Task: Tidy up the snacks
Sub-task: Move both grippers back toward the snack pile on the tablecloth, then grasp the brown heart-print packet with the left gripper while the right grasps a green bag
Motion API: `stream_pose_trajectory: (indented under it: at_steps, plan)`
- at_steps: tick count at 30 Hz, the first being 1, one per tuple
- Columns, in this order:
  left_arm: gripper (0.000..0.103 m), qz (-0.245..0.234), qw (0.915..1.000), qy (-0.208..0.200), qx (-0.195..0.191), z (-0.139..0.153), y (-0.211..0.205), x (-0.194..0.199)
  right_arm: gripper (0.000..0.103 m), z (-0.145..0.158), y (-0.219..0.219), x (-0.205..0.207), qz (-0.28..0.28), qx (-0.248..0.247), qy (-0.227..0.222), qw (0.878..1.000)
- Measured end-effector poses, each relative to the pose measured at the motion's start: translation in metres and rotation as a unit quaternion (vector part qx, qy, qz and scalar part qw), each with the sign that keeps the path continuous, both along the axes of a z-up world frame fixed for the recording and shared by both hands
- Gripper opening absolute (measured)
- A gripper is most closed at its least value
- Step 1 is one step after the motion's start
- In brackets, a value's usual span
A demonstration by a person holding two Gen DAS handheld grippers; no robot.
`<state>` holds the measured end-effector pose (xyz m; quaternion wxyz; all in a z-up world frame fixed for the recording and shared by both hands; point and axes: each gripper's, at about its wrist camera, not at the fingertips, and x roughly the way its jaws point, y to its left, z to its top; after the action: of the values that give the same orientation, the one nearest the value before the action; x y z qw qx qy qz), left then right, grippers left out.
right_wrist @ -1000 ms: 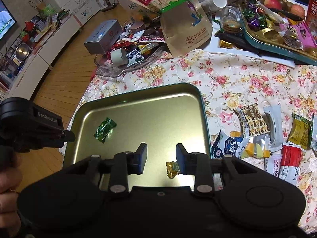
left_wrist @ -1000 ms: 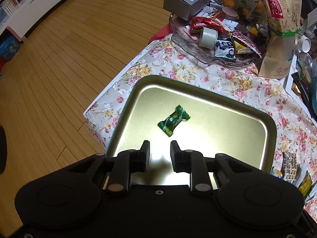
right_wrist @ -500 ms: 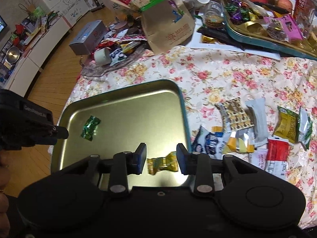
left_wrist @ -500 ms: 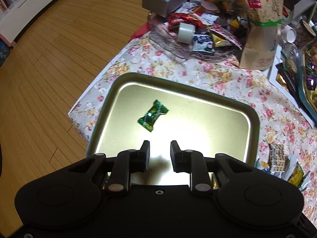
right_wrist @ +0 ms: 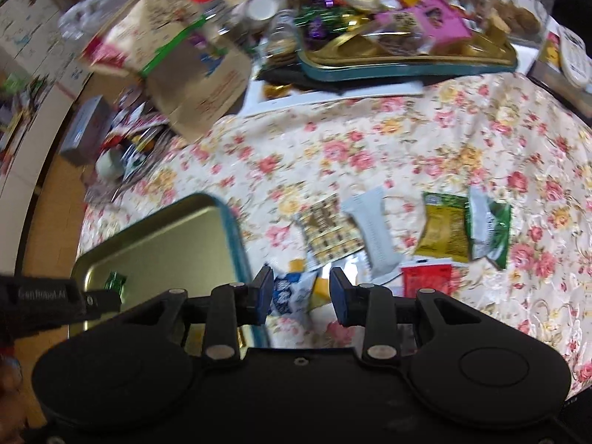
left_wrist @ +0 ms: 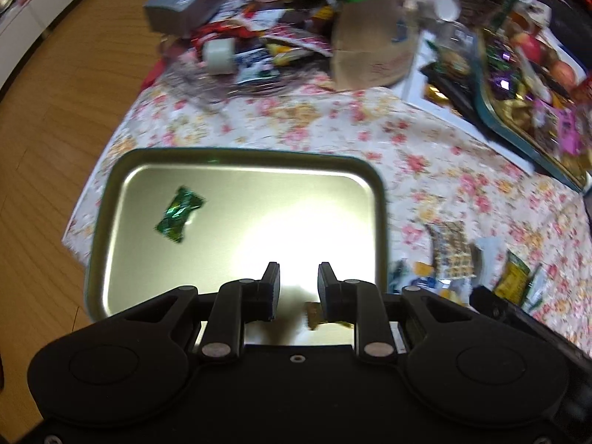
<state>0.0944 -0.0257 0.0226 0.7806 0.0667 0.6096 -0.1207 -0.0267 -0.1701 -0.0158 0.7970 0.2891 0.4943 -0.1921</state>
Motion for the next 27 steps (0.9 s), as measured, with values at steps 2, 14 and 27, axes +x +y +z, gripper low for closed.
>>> stream_pose_trajectory:
  at_steps: [2,14,27]
  plan:
    - [0.032,-0.02,0.9998,0.001,-0.004,0.002,-0.016,-0.004,0.036,-0.003,-0.014,-0.003,-0.023,0.0,0.004,1.0]
    - [0.032,-0.107,0.993,0.041,-0.028,0.0,-0.09,-0.008,0.043,-0.023,-0.114,-0.029,-0.15,0.024,0.056,0.987]
    - [0.032,-0.085,0.9923,0.082,-0.038,-0.014,-0.106,0.003,0.044,-0.055,-0.14,-0.035,-0.187,0.03,0.099,0.977]
